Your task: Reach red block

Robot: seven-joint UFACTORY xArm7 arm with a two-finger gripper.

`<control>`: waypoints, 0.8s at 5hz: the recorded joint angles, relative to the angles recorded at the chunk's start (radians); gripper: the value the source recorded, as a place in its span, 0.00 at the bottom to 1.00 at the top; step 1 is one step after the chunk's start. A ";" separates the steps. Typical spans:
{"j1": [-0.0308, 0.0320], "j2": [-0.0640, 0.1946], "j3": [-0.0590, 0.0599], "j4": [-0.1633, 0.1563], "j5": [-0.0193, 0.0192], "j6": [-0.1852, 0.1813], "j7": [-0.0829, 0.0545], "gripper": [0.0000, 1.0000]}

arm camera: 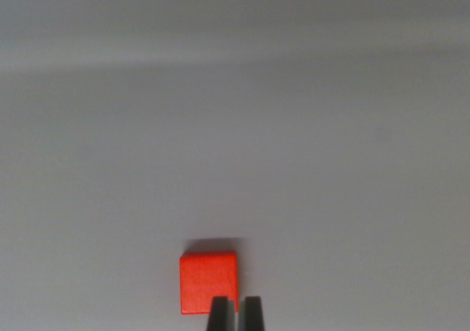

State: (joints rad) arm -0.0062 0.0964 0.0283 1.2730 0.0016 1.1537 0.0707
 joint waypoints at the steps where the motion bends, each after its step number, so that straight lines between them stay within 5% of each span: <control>1: 0.0000 0.000 0.000 0.000 0.0000 0.000 0.000 0.00; 4: 0.0076 0.033 0.003 -0.064 -0.0077 -0.092 0.016 0.00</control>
State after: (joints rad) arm 0.0014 0.1291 0.0309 1.2087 -0.0061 1.0617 0.0868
